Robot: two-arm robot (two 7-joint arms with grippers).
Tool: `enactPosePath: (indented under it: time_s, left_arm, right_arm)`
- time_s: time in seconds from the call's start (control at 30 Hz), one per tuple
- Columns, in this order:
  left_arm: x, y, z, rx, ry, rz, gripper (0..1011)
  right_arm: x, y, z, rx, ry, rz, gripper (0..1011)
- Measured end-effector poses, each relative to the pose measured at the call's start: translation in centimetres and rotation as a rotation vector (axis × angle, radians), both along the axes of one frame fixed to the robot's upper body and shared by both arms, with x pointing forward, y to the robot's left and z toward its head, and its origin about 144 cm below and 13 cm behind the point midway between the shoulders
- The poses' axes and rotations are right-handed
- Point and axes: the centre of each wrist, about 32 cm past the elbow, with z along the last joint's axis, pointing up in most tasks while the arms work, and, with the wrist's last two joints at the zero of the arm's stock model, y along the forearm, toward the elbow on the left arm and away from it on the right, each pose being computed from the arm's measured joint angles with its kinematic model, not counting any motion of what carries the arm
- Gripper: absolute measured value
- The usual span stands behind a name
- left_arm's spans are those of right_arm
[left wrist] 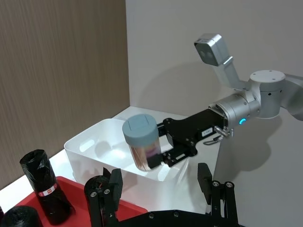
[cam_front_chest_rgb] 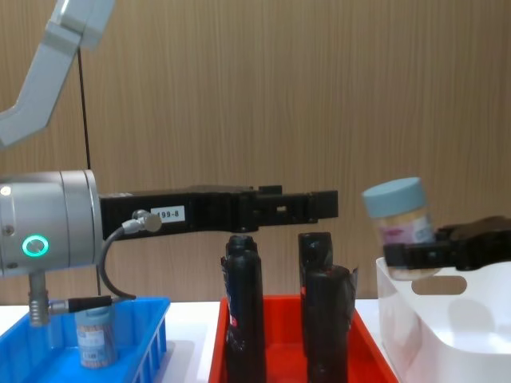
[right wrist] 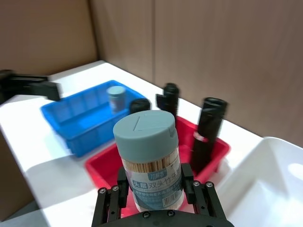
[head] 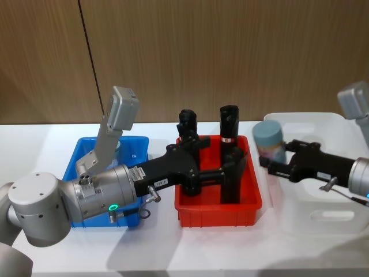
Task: Pick the cotton swabs from the blue box and place them into the white box.
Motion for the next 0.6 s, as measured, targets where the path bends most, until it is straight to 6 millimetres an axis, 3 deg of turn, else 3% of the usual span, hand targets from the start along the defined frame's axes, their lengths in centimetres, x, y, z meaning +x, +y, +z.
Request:
enactPosePath:
  time_s: [0.6]
  left_arm:
    - [0.0,0.0,0.0,0.000,0.000,0.000,1003]
  right_arm:
    - [2.9,-2.9,-1.4,-0.048,0.046,-0.227,670]
